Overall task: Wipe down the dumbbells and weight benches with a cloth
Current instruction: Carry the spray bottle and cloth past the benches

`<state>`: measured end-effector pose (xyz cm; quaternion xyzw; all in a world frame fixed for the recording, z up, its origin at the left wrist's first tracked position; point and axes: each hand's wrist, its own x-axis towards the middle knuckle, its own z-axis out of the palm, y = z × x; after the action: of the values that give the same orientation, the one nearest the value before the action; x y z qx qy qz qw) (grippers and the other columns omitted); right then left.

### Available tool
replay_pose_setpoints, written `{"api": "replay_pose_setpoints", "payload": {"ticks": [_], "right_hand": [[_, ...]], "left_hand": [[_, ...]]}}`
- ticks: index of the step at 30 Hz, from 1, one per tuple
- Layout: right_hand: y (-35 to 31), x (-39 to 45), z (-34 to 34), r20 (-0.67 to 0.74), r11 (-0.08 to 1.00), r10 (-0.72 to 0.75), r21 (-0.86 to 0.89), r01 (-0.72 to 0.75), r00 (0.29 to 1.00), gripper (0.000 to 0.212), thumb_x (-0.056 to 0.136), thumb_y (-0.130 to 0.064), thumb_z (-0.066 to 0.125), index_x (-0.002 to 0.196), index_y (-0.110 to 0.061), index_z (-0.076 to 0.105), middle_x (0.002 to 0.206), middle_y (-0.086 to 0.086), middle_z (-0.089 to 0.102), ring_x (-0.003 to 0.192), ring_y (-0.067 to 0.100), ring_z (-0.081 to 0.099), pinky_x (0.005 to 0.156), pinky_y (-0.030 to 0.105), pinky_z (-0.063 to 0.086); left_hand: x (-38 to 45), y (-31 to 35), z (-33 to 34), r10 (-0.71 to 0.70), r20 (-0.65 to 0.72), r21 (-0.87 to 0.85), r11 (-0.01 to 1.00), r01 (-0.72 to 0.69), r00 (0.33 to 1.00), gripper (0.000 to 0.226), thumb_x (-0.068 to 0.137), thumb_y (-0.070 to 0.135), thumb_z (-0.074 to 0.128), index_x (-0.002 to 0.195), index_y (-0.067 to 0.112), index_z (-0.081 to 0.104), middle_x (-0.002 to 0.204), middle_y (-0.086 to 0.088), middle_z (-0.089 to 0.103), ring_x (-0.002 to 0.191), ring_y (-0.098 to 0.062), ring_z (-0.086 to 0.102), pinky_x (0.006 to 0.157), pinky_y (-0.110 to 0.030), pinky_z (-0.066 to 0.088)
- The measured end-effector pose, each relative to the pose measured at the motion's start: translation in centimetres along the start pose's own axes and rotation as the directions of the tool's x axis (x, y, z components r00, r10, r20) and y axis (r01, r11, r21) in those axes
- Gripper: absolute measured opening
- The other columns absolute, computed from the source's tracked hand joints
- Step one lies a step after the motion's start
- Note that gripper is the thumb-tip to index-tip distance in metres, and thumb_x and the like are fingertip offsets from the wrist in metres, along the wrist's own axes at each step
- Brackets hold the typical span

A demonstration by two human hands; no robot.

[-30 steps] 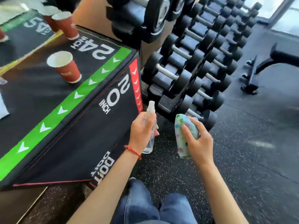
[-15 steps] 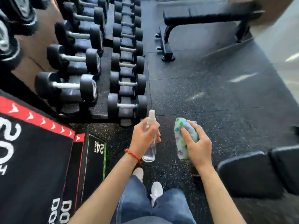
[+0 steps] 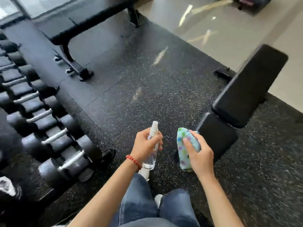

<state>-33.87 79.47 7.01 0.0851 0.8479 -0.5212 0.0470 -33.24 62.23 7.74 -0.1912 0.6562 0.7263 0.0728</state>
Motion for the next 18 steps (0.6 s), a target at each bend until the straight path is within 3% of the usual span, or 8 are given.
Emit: {"api": "replay_pose_setpoints", "payload": {"ticks": [4, 7, 13, 16, 18], "right_hand": [[0.5, 0.8, -0.8, -0.150, 0.991, 0.131, 0.039, -0.127, 0.980, 0.032, 0.085, -0.027, 0.065, 0.116, -0.019, 0.062, 0.109, -0.011, 0.061, 0.104, 0.005, 0.054, 0.087, 0.015, 0.037], [1.3, 1.2, -1.7, -0.255, 0.972, 0.236, 0.082, -0.222, 0.938, 0.032, 0.085, -0.029, 0.064, 0.116, -0.023, 0.062, 0.112, -0.010, 0.061, 0.105, 0.005, 0.054, 0.087, 0.018, 0.038], [3.4, 2.1, -4.6, -0.381, 0.938, 0.347, 0.141, -0.317, 0.857, 0.033, 0.085, -0.029, 0.064, 0.117, -0.023, 0.062, 0.109, -0.015, 0.058, 0.103, 0.003, 0.052, 0.086, 0.013, 0.037], [5.1, 3.2, -6.5, -0.428, 0.924, 0.383, 0.181, -0.338, 0.818, 0.032, 0.086, -0.027, 0.063, 0.118, -0.021, 0.061, 0.108, -0.015, 0.057, 0.101, 0.002, 0.052, 0.080, 0.008, 0.034], [6.1, 4.2, -7.9, -0.451, 0.912, 0.410, 0.218, -0.348, 0.793, 0.031, 0.086, -0.027, 0.063, 0.117, -0.021, 0.062, 0.108, -0.014, 0.059, 0.100, 0.004, 0.054, 0.082, 0.012, 0.036]], "left_hand": [[3.2, 1.3, 1.7, -0.045, 0.099, 0.049, 0.998, 0.040, 0.994, 0.030, 0.091, 0.017, 0.054, 0.063, 0.006, 0.053, 0.052, -0.004, 0.053, 0.038, -0.009, 0.050, 0.036, -0.013, 0.036], [5.1, 2.0, 3.8, -0.102, 0.156, 0.050, 0.994, 0.095, 0.983, 0.044, 0.095, 0.026, 0.046, 0.060, 0.001, 0.053, 0.045, -0.005, 0.050, 0.035, -0.010, 0.047, 0.036, -0.012, 0.034], [7.5, 2.0, 9.2, -0.209, 0.269, 0.129, 0.975, 0.180, 0.940, 0.056, 0.081, 0.049, 0.046, 0.057, -0.001, 0.054, 0.046, -0.007, 0.049, 0.035, -0.013, 0.045, 0.041, -0.018, 0.037], [8.9, 1.3, 12.5, -0.235, 0.318, 0.180, 0.966, 0.185, 0.918, 0.058, 0.085, 0.048, 0.046, 0.069, -0.007, 0.057, 0.050, -0.009, 0.047, 0.036, -0.014, 0.042, 0.040, -0.020, 0.034], [10.0, 0.8, 14.7, -0.245, 0.324, 0.245, 0.955, 0.169, 0.914, 0.065, 0.076, 0.057, 0.048, 0.073, -0.008, 0.059, 0.052, -0.010, 0.048, 0.038, -0.016, 0.042, 0.040, -0.021, 0.034]]}}
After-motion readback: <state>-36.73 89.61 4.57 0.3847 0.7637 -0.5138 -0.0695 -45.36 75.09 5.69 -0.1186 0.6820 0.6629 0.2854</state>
